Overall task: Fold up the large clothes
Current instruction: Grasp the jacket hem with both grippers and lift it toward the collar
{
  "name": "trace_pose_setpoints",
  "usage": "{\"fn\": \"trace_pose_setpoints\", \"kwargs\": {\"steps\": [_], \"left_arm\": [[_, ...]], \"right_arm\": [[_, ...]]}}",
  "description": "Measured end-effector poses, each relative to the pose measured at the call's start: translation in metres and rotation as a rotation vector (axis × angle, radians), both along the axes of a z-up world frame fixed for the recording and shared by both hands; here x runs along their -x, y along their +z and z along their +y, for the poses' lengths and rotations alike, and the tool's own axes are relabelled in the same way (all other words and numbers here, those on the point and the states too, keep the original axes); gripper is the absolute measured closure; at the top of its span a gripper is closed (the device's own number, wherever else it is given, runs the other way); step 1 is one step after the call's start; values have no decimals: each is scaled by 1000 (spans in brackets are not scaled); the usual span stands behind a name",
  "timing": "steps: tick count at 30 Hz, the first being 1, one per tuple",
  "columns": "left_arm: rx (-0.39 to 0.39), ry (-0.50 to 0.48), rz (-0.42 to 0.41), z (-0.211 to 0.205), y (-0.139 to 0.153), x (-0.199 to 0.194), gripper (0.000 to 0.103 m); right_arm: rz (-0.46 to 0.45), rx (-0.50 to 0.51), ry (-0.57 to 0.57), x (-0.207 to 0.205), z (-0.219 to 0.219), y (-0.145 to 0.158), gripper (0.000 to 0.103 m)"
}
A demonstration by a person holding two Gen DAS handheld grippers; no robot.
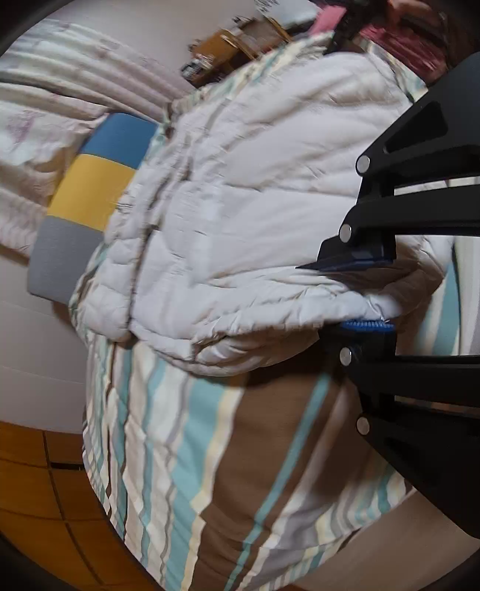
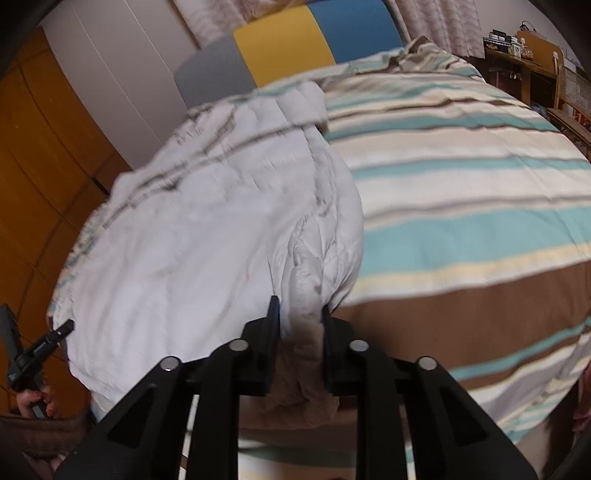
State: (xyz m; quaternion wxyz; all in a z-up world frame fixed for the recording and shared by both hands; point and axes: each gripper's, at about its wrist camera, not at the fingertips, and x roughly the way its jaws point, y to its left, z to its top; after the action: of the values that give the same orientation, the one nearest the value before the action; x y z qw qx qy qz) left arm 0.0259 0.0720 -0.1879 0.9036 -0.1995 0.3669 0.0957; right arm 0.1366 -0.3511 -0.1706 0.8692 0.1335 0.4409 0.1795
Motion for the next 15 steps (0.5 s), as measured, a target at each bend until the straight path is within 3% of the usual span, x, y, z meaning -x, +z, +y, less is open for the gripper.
{"fn": "trace_pose_setpoints", "kwargs": {"steps": [8,15], "left_arm": [[37,-5,-115,14,43,-21,88],[41,9,-177,27,67,-53,88]], "right_arm": [[-95,-118,-21,-33,6,36,88],[-160,-140,-36,-70,19,59,88]]}}
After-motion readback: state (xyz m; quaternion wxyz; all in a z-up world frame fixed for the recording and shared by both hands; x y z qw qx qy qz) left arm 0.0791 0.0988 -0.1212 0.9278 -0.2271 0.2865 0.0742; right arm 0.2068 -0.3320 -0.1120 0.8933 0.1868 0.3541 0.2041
